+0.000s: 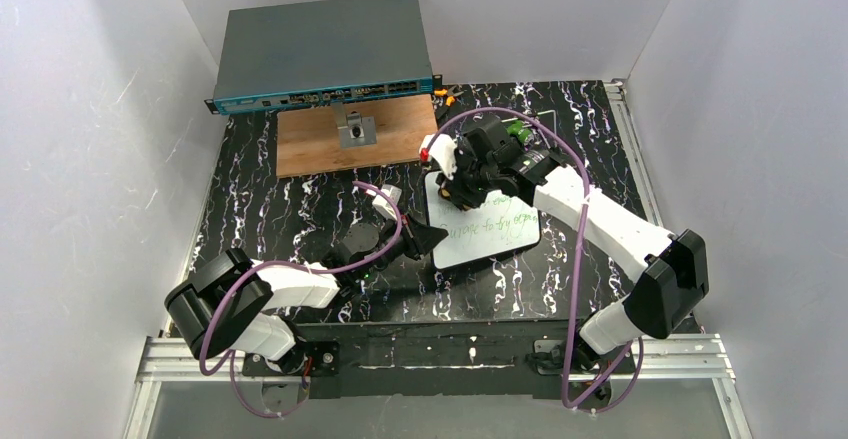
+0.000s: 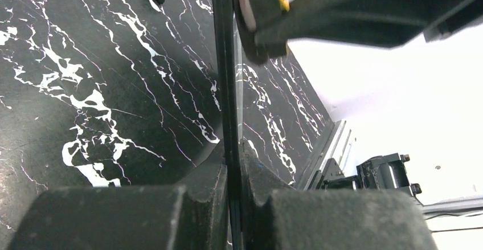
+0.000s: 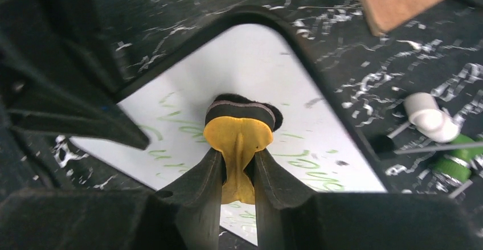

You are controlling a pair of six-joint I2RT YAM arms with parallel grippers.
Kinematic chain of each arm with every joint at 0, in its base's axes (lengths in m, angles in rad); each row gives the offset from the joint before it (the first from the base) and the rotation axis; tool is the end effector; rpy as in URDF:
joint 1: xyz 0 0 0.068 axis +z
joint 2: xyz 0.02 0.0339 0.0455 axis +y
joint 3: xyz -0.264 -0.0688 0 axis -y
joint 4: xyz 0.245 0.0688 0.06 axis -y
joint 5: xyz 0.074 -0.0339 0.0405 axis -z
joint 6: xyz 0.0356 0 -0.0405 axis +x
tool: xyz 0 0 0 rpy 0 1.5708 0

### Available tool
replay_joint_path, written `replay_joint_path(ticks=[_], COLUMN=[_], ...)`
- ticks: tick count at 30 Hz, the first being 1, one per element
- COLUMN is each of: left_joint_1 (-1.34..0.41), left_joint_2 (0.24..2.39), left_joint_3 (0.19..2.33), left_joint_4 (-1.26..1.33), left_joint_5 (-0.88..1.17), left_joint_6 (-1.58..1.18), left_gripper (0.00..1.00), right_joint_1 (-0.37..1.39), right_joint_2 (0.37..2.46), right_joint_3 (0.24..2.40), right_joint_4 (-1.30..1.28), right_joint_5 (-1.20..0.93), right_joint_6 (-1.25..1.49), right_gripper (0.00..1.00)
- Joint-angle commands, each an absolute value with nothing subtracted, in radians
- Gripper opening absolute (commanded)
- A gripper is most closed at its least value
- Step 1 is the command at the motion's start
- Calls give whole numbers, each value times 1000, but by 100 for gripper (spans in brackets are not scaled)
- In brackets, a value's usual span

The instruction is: Erase the whiteboard

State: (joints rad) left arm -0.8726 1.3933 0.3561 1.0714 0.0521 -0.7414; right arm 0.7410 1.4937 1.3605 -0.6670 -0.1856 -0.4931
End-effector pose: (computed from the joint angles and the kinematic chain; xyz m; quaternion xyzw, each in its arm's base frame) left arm 0.1652 -0.1997 0.1967 0.0642 0.6920 -0.5317 0.4841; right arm 0.2364 0.2252 0.3254 -0.5623 0.7324 0.1315 0.3607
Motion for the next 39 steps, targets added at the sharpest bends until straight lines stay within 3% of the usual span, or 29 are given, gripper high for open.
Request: replay_joint_path(ticks=[1,7,13,19,23,33,35,39], left_joint_1=[-892,-893,-893,-893,-892,-893,-892,-893], left_joint_2=[1381,1389,1387,1387,1385,1391,1388,1386], left_joint_3=[364,367,368,368,371,375,373,373], left_joint_4=[1055,1061,1054,1051,1045,1047,1046,1045], left_joint_5=[140,146,148,150,152,159,157,158], left_joint_6=[-661,-660,-653,-653,-650,-650,-650,-648], left_gripper=[0,0,0,0,0,0,0,0], right_joint_1=[709,707,709,705,705,741,741,733], right_joint_2=[1519,1529,1530,1535,1538,1532,1531,1536], right_joint_3=[1400,1386,1430,1459,1441,1454,1451,1410], right_joint_4=[-498,-553,-666,-540,-534,-725,-701,-554], right_joint_5=[30,9,-213,21,39,-398,-352,-54], right_joint_6=[-382,-467,-516,-386,-382,-533,-515,-406], right_gripper=[1,1,1,1,1,1,1,1])
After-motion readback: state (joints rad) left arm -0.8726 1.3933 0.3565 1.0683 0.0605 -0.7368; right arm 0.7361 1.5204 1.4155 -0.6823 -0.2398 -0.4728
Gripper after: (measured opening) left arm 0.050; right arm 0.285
